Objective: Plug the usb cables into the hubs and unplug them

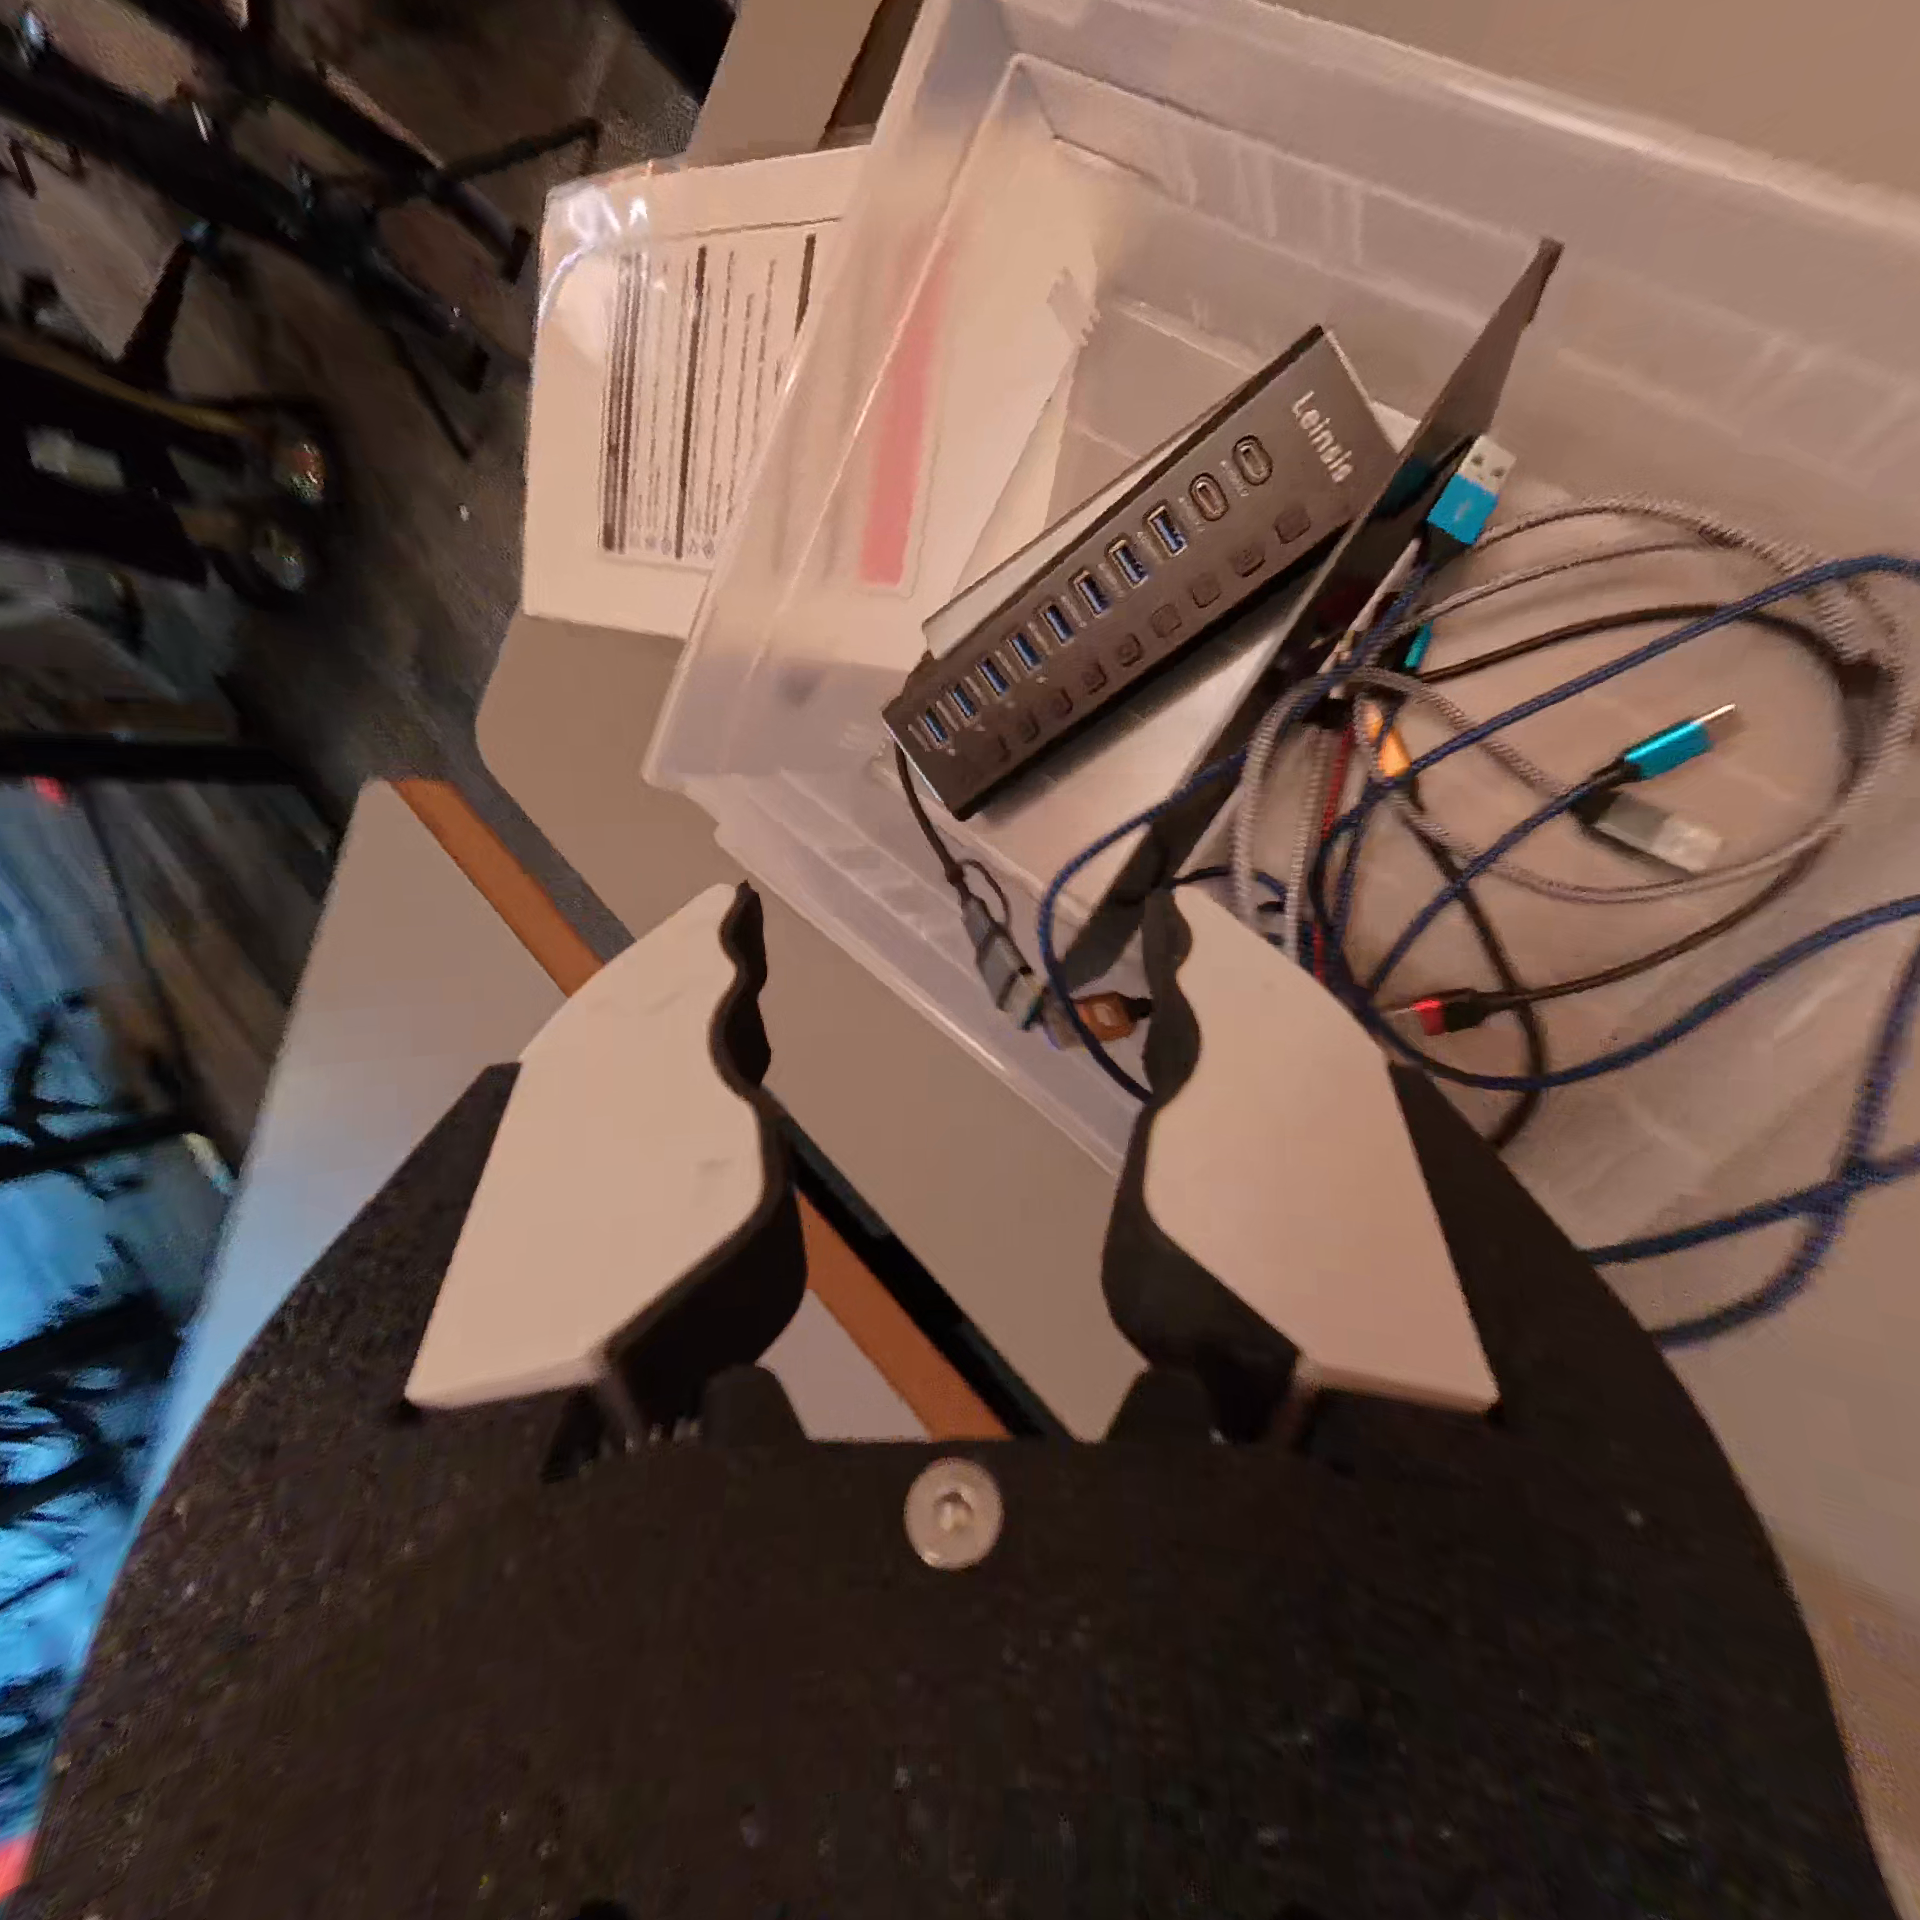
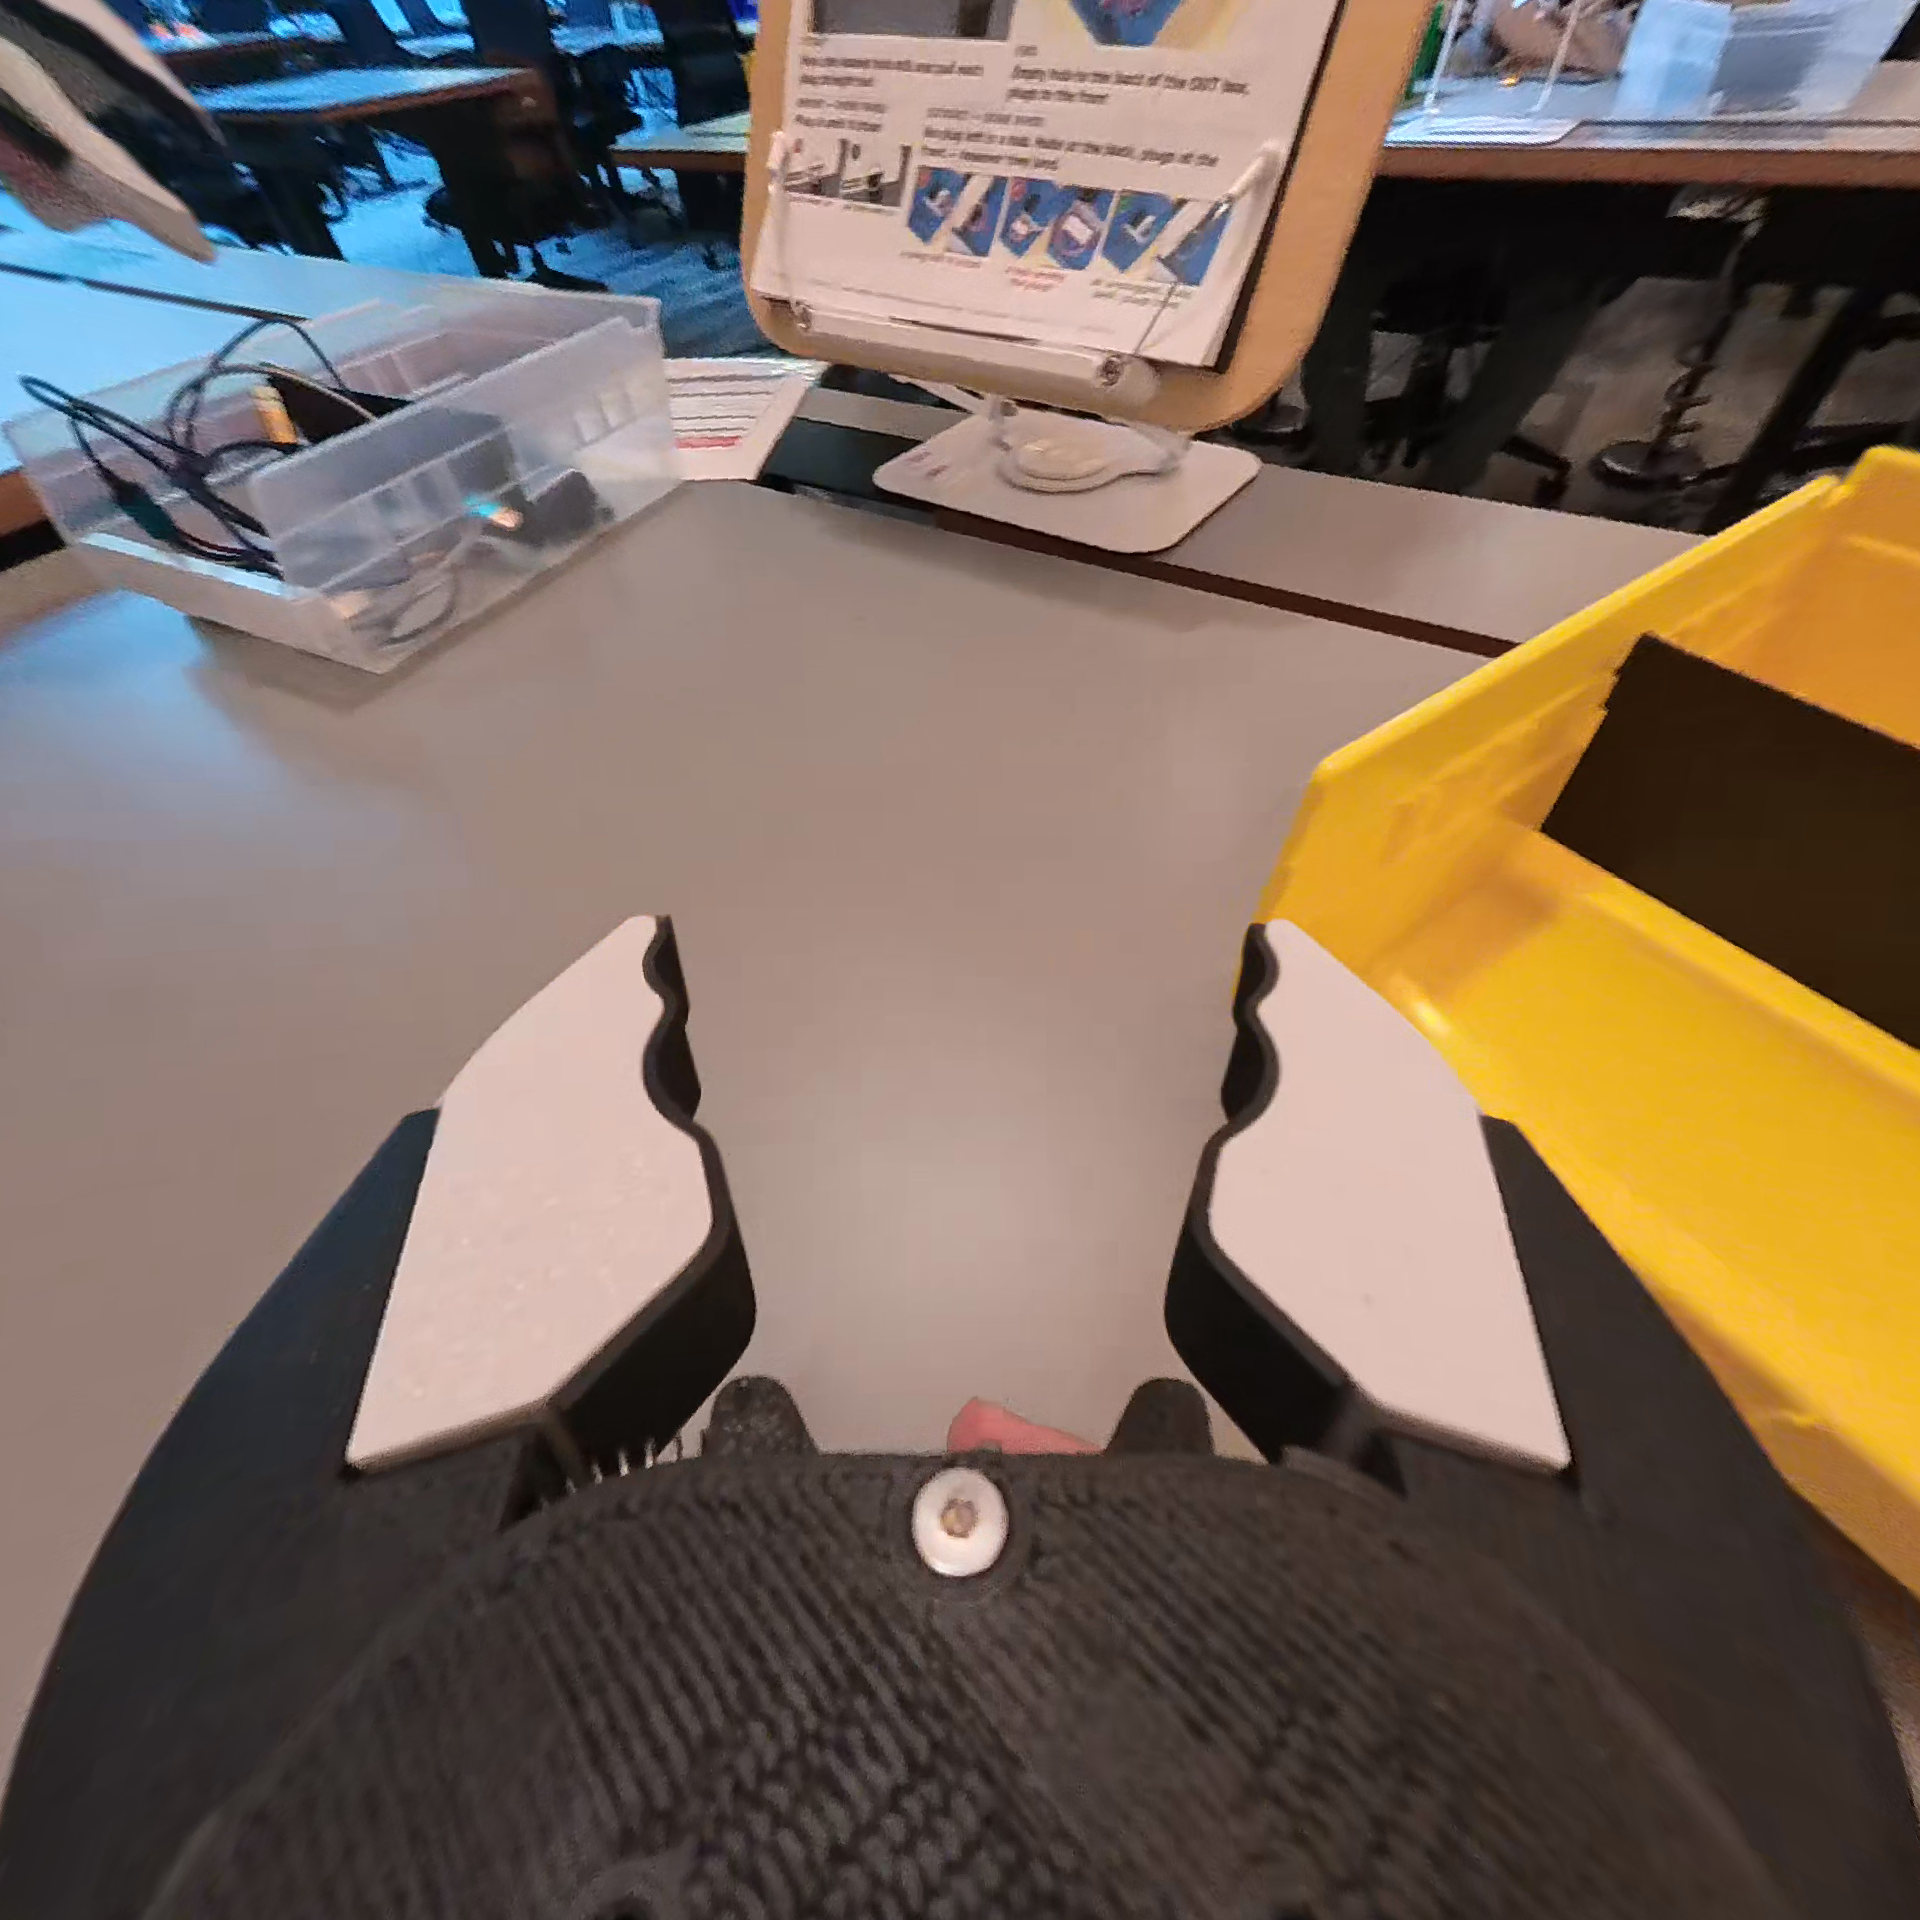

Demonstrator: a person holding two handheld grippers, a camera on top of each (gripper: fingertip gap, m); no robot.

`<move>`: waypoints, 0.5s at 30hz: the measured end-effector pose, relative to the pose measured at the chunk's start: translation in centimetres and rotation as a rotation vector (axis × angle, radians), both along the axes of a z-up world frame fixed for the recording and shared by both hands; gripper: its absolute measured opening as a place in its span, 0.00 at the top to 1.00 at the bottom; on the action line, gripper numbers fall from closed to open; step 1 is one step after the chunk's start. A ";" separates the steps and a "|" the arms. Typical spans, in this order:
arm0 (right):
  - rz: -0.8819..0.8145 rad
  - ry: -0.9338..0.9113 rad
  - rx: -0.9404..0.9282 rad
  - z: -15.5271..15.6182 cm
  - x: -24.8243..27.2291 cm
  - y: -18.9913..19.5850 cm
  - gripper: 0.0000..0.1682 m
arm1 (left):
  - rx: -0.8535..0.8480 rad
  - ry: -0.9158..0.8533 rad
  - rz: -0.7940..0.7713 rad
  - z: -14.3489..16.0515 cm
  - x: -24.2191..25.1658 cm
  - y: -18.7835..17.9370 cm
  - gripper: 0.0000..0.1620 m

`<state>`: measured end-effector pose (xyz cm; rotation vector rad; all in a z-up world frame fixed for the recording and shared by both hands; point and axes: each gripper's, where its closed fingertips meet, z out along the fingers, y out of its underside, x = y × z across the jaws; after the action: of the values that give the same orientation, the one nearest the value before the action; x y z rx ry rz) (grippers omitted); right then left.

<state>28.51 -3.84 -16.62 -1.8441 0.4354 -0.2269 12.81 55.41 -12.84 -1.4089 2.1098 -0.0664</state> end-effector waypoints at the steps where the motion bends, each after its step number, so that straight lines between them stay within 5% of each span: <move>1: 0.007 0.015 0.010 -0.1 -0.2 0.1 0.40 | 0.046 0.027 -0.042 -0.2 0.8 0.3 0.57; 6: 0.022 0.069 -0.001 -0.6 -0.6 0.3 0.41 | 0.268 0.228 -0.192 -2.3 4.3 3.3 0.56; 13: 0.023 0.084 -0.026 -1.4 -0.6 0.4 0.42 | 0.207 0.546 -0.333 -10.3 5.2 4.2 0.57; 15: 0.039 0.101 -0.044 -2.0 -0.7 0.8 0.42 | 0.214 0.570 -0.331 -11.4 5.7 4.7 0.64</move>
<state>27.82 -3.04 -18.63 -1.9111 0.4672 -0.1186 18.52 60.08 -24.21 -1.0162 2.6991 0.4693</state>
